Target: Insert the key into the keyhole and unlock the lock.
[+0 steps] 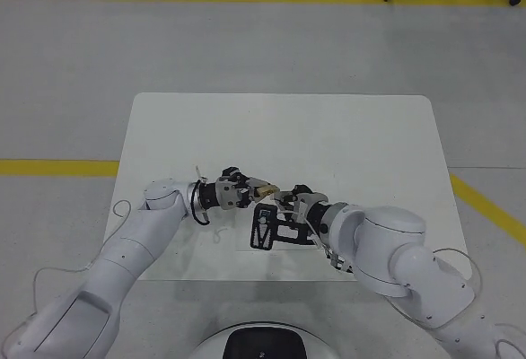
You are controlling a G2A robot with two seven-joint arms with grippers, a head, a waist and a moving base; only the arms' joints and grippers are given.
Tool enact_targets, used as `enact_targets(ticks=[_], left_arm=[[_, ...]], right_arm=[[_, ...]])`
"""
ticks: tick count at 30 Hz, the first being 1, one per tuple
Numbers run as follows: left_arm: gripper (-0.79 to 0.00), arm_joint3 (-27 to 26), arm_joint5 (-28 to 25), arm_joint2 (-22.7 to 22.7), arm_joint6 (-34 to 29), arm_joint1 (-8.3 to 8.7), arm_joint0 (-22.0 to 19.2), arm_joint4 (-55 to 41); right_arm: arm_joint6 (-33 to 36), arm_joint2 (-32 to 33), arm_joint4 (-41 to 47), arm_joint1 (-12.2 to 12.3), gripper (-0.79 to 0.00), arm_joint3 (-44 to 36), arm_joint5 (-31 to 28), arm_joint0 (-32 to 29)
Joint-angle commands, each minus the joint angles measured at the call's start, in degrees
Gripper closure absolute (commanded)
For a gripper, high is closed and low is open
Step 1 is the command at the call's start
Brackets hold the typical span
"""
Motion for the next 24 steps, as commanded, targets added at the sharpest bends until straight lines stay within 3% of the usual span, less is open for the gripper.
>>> enact_targets(ticks=[1, 24], left_arm=[[0.000, 0.1, -0.1, -0.1, -0.1, -0.07, 0.0, 0.2], [0.000, 0.6, 0.2, -1.1, -0.4, -0.72, 0.4, 1.7]], right_arm=[[0.4, -0.8, -0.7, 0.1, 0.000, 0.2, 0.4, 0.4], [3.5, -5.6, 0.8, 1.2, 0.000, 0.7, 3.5, 5.0]])
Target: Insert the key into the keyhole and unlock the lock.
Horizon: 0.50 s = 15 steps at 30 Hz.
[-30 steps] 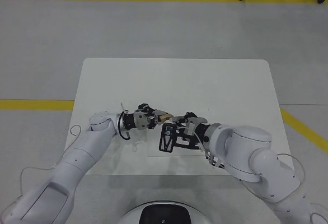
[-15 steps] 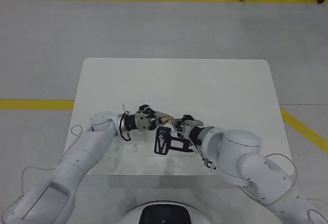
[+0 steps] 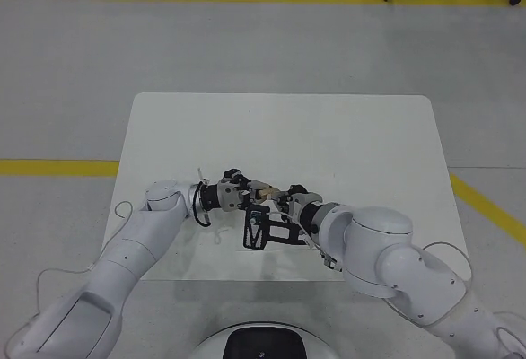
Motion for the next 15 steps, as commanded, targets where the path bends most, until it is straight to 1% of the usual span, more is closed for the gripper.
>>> enact_targets(ticks=[1, 7, 15], left_arm=[[0.000, 0.0, -0.1, -0.2, 0.0, -0.02, 0.0, 0.1], [0.000, 0.0, 0.0, -0.5, 0.0, -0.11, 0.1, 0.4], [0.000, 0.0, -0.1, -0.8, -0.2, -0.24, 0.1, 1.2]], right_arm=[[0.0, 0.0, 0.4, 0.2, 0.000, -0.1, 0.0, 0.1], [0.3, -0.8, 0.3, 0.9, 0.000, 0.3, 0.3, 0.7], [1.2, -2.4, 0.5, 1.0, 0.000, 1.3, 1.2, 2.6]])
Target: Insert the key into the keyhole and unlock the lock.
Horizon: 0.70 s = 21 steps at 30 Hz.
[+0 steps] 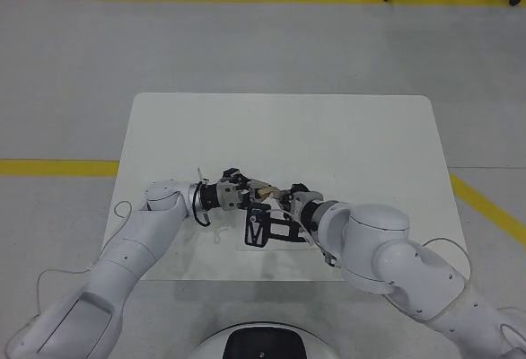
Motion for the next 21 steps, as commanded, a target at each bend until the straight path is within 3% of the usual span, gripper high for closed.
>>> enact_targets(ticks=[1, 21], left_arm=[[0.000, 0.0, -0.1, -0.1, 0.0, -0.04, 0.0, 0.0], [0.000, 0.1, -1.6, -1.6, 0.2, -0.15, -0.1, 1.6]], right_arm=[[0.3, -0.4, 0.0, 0.0, 0.000, 0.0, 0.3, 0.4], [3.1, -4.6, -0.1, 0.8, 0.000, -0.6, 3.1, 3.7]])
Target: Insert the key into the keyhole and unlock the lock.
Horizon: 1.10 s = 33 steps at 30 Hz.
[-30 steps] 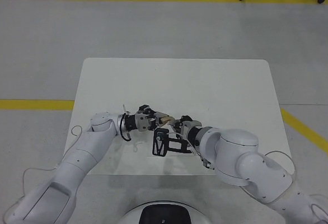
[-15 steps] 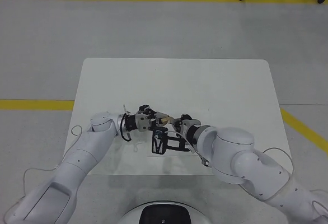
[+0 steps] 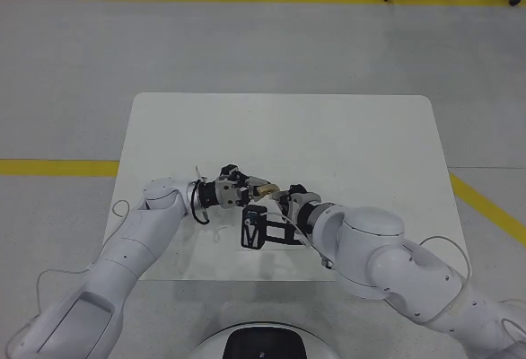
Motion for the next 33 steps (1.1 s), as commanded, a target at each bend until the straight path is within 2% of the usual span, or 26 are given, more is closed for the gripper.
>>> enact_targets(ticks=[1, 33], left_arm=[[0.000, -0.1, -0.3, -0.1, 0.3, 0.02, 0.0, 0.4], [0.000, -1.5, -0.1, -1.2, 0.7, -0.07, 1.1, 3.0]], right_arm=[[0.3, -0.3, -0.1, 0.0, 0.000, 0.1, 0.3, 0.3], [2.4, -3.8, -1.6, -1.4, 0.000, 2.4, 2.4, 2.7]])
